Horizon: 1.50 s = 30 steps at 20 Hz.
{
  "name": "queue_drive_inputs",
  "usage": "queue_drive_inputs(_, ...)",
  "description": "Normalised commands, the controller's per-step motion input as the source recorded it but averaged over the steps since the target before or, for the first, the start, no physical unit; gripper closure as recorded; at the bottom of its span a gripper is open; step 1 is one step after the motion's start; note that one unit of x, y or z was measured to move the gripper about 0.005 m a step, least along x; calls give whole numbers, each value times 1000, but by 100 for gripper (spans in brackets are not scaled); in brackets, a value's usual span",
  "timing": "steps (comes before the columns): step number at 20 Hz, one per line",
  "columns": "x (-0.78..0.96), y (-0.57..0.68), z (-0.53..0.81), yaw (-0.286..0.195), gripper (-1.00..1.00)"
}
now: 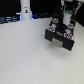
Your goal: Open the kcup holder, insert the kcup into the holder, and close the kcup holder
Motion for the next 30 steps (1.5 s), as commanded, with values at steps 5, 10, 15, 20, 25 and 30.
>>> queue_drive_inputs(5,-193,27,-246,71,100)
queue_drive_inputs(10,-143,-13,-279,44,100)
queue_drive_inputs(15,-102,-78,-225,15,100)
queue_drive_inputs(20,18,-94,-73,-8,100)
queue_drive_inputs(25,-50,-97,47,-8,100)
queue_drive_inputs(30,-171,-275,194,-32,100)
